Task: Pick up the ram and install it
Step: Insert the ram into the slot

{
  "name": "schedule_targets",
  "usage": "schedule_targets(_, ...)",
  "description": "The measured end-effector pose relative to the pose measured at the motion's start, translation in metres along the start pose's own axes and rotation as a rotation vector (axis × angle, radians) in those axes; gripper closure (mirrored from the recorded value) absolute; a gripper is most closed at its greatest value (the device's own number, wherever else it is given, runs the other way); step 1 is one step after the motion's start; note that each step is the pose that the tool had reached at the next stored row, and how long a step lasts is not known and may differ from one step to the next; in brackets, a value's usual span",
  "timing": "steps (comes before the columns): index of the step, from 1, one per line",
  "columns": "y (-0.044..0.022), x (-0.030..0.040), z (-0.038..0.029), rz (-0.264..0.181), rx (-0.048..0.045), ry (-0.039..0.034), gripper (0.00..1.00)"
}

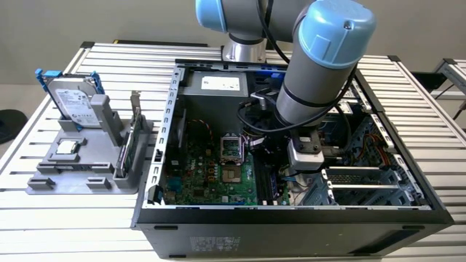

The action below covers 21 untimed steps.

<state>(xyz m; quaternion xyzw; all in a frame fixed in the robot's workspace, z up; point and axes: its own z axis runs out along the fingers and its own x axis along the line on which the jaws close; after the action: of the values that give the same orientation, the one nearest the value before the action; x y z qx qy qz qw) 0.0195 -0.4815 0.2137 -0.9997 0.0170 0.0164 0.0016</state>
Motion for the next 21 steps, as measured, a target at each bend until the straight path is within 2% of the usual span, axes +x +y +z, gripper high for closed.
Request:
schedule_targets(10,-0.0001,-0.0002,0.0007,-0.012,-0.0012,-0.0004,1.0)
schedule_targets(21,0.0,-0.0002,0.0025,-0.012,-0.0071,-0.0072,1.0)
